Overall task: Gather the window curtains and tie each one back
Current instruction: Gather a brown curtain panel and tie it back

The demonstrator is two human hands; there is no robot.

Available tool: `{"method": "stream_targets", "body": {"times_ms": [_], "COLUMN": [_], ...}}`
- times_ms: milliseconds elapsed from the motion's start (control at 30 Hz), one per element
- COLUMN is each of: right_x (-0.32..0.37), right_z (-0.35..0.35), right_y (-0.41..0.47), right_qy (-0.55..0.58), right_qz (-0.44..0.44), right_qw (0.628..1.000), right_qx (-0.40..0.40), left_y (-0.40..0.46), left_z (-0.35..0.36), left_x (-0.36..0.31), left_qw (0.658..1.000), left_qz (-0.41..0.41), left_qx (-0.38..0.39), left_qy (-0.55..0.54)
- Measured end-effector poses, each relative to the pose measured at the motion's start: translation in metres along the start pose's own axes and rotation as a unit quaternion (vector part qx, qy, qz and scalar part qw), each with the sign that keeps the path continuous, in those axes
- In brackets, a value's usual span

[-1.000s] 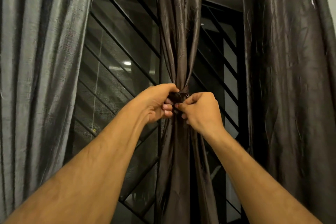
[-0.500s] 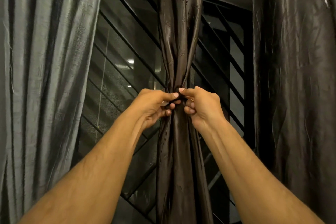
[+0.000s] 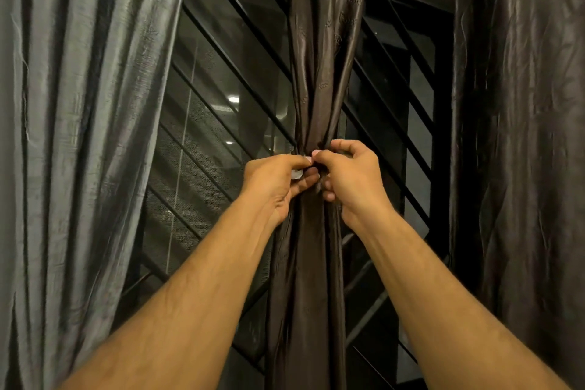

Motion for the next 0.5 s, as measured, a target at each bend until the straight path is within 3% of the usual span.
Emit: {"method": "stream_targets", "body": {"times_ms": [133,233,333,500], "right_x": [-0.001,0.001,0.001,0.01], "right_z": [0.003,0.0,-0.009,-0.011], "right_y": [0.003,0.0,-0.003,-0.005], "right_qy": [-0.18,-0.239,-0.235,-0.151], "right_qz": [-0.086,-0.107,-0.107,-0.082], "right_qw": [0.977,0.958,0.959,0.985], "right_qx": [-0.072,-0.115,-0.116,-0.032], "left_y": [-0.004,-0.007,-0.005,-0.007], "left_z": [0.003,0.002,-0.006,-0.014], "left_x": [0.005,0.006,0.005,-0.001], "left_qw": [1.0,0.999,0.999,0.997], "left_qz": [0.001,0.009,0.015,-0.001], "left_qx": [0.006,0.011,0.011,0.062], "left_qy": [-0.027,-0.045,-0.048,-0.037]}}
Point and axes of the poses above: each hand's wrist, its own y-axis towards the middle knuckle, its own z-axis out of the palm, x = y × z, the point moved 3 cm from there along y, towards the middle knuckle, and after that the axes turned 6 degrees about x, right-handed, at the moved point
